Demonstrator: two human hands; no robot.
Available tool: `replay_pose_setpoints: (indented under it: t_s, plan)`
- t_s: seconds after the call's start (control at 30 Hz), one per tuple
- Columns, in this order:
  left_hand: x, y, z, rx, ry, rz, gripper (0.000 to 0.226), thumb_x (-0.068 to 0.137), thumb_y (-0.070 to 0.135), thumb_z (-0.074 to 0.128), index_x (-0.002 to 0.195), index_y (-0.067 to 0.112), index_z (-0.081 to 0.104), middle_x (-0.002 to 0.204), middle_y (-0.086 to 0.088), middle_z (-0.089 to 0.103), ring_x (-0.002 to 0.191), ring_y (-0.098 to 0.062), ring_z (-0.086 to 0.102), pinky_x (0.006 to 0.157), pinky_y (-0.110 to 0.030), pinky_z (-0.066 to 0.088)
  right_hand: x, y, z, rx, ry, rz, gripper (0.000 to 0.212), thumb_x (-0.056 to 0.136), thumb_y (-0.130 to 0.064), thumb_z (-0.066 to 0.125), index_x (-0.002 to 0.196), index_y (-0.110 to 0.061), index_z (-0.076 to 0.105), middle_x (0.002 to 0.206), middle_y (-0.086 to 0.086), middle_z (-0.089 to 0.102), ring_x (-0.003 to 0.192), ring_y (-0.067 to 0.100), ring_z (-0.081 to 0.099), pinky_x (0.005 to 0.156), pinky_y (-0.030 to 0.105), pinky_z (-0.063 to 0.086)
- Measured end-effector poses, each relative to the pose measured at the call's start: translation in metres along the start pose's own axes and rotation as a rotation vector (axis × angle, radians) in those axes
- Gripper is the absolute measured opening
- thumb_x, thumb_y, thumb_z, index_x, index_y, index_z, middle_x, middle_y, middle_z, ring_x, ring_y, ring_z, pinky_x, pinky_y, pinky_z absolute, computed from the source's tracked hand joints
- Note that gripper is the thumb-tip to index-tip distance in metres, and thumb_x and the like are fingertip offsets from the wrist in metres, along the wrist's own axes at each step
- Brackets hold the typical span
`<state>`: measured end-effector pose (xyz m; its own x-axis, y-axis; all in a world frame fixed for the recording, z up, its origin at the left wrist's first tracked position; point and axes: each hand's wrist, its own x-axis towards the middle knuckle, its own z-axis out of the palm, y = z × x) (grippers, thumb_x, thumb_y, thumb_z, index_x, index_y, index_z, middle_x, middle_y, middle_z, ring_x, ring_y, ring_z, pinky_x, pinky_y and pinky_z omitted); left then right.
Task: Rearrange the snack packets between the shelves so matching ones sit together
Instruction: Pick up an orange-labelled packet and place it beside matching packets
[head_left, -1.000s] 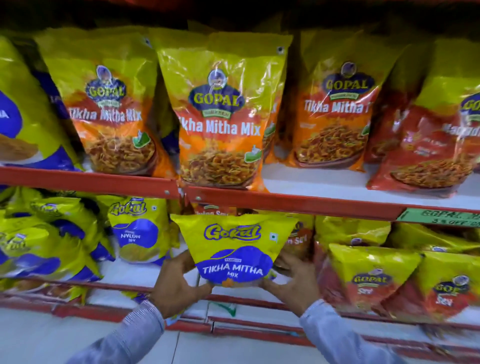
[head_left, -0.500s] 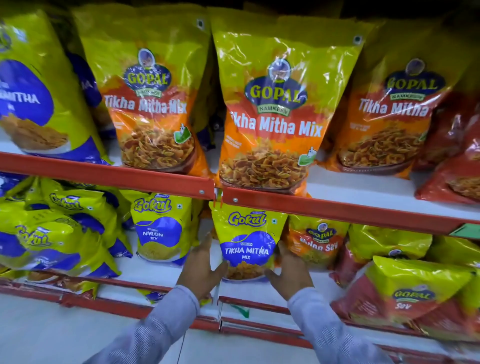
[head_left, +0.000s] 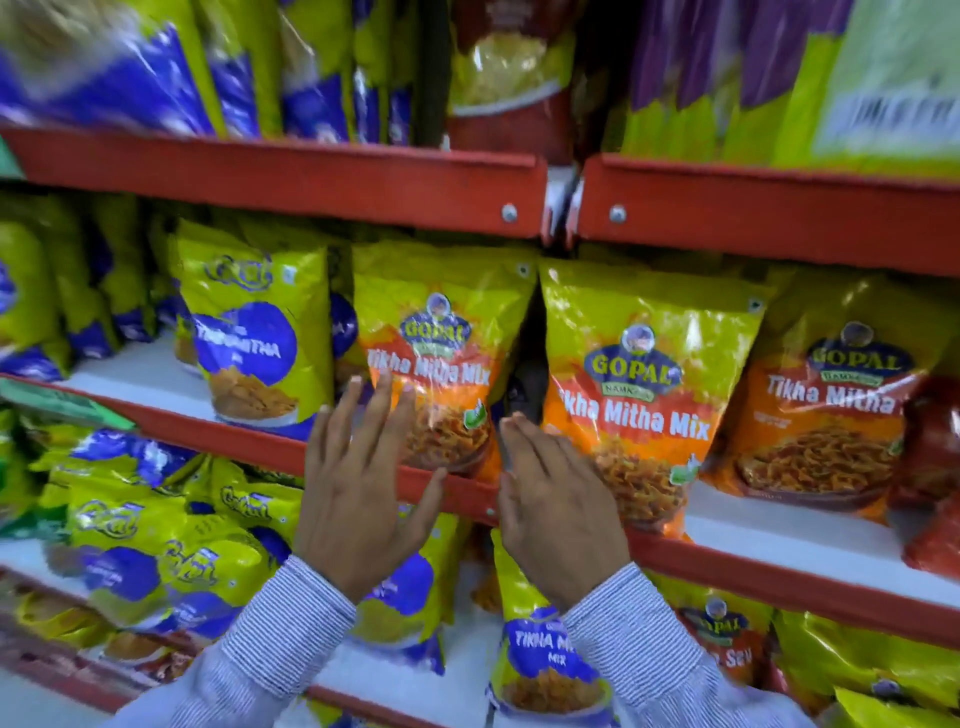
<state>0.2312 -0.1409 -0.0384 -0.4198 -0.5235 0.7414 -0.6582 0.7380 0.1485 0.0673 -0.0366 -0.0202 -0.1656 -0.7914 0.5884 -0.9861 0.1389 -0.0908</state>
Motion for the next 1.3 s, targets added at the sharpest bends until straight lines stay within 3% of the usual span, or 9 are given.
replay_pose_setpoints:
  t_s: [0.13, 0.27, 0.4, 0.47, 0.53, 0.73, 0.83, 1.0, 1.3]
  plan:
    - [0.028, -0.033, 0.004, -0.146, -0.075, -0.181, 0.091, 0.08, 0.056, 0.054, 0.15, 0.0, 0.037, 0.157, -0.019, 0.044, 0.144, -0.036, 0.044, 0.118, -0.051, 0.039, 0.042, -0.014, 0.017, 0.194, -0.212, 0.23, 0.075, 0.085, -0.042, 0.064, 0.145, -0.008, 0.036, 0.144, 0.013, 0.053, 0.128, 0.032, 0.054, 0.104, 0.037, 0.045]
    - [0.056, -0.069, 0.024, -0.407, -0.38, -0.407, 0.094, 0.073, 0.041, 0.084, 0.145, 0.0, 0.04, 0.144, -0.021, 0.058, 0.133, -0.037, 0.056, 0.109, -0.047, 0.047, 0.073, -0.007, 0.039, 0.456, -0.333, 0.42, 0.062, 0.074, -0.046, 0.08, 0.121, -0.013, 0.056, 0.123, 0.009, 0.07, 0.115, 0.027, 0.065, 0.083, 0.028, 0.048]
    - [0.065, -0.087, 0.046, -0.873, -0.516, -0.52, 0.076, 0.059, 0.041, 0.085, 0.122, 0.009, 0.06, 0.12, -0.011, 0.074, 0.119, -0.034, 0.067, 0.102, -0.049, 0.055, 0.085, 0.001, 0.054, 0.723, -0.377, 0.461, 0.053, 0.067, -0.031, 0.09, 0.113, -0.02, 0.065, 0.106, -0.004, 0.074, 0.099, 0.005, 0.071, 0.074, 0.016, 0.046]
    - [0.061, -0.09, 0.053, -0.976, -0.483, -0.489, 0.058, 0.066, 0.028, 0.084, 0.119, 0.019, 0.062, 0.111, 0.002, 0.079, 0.115, -0.024, 0.071, 0.096, -0.039, 0.06, 0.084, 0.004, 0.058, 0.844, -0.347, 0.477, 0.052, 0.063, -0.022, 0.093, 0.104, -0.025, 0.061, 0.096, -0.014, 0.071, 0.079, -0.02, 0.065, 0.064, 0.001, 0.045]
    - [0.053, -0.087, 0.051, -1.041, -0.411, -0.438, 0.054, 0.069, 0.02, 0.083, 0.118, 0.027, 0.061, 0.108, 0.017, 0.08, 0.11, -0.01, 0.072, 0.085, -0.021, 0.06, 0.08, 0.003, 0.056, 0.898, -0.285, 0.458, 0.065, 0.058, -0.018, 0.095, 0.108, -0.031, 0.055, 0.095, -0.022, 0.065, 0.075, -0.028, 0.057, 0.062, -0.005, 0.043]
    - [0.033, -0.061, 0.001, -1.121, -0.118, -0.352, 0.063, 0.059, 0.026, 0.094, 0.116, 0.024, 0.065, 0.113, 0.006, 0.079, 0.103, -0.01, 0.074, 0.083, -0.018, 0.059, 0.051, -0.005, 0.013, 1.086, -0.064, 0.329, 0.082, 0.044, -0.014, 0.095, 0.114, -0.036, 0.057, 0.112, -0.008, 0.075, 0.108, 0.006, 0.069, 0.089, 0.025, 0.057]
    - [0.032, -0.036, -0.033, -1.122, -0.073, -0.287, 0.068, 0.056, 0.041, 0.096, 0.116, 0.028, 0.067, 0.114, 0.002, 0.078, 0.105, -0.012, 0.073, 0.086, -0.023, 0.06, 0.034, 0.003, -0.022, 1.133, -0.023, 0.272, 0.082, 0.045, -0.007, 0.095, 0.116, -0.026, 0.059, 0.111, -0.009, 0.076, 0.103, 0.004, 0.072, 0.08, 0.015, 0.057]
    - [0.037, 0.01, -0.058, -1.108, -0.042, -0.282, 0.063, 0.053, 0.031, 0.095, 0.111, 0.03, 0.071, 0.11, 0.0, 0.08, 0.102, -0.013, 0.075, 0.084, -0.028, 0.062, 0.014, 0.024, -0.07, 1.09, -0.003, 0.217, 0.078, 0.048, 0.001, 0.097, 0.113, -0.022, 0.061, 0.108, -0.009, 0.077, 0.101, 0.006, 0.072, 0.083, 0.019, 0.058]
    - [0.025, 0.139, 0.001, -1.201, -0.244, -0.287, 0.085, 0.045, 0.033, 0.099, 0.121, 0.012, 0.068, 0.114, 0.0, 0.08, 0.107, -0.018, 0.075, 0.088, -0.036, 0.063, -0.073, 0.13, -0.128, 1.07, 0.069, 0.357, 0.075, 0.045, -0.036, 0.099, 0.112, -0.03, 0.067, 0.115, -0.004, 0.077, 0.107, 0.01, 0.072, 0.084, 0.019, 0.058]
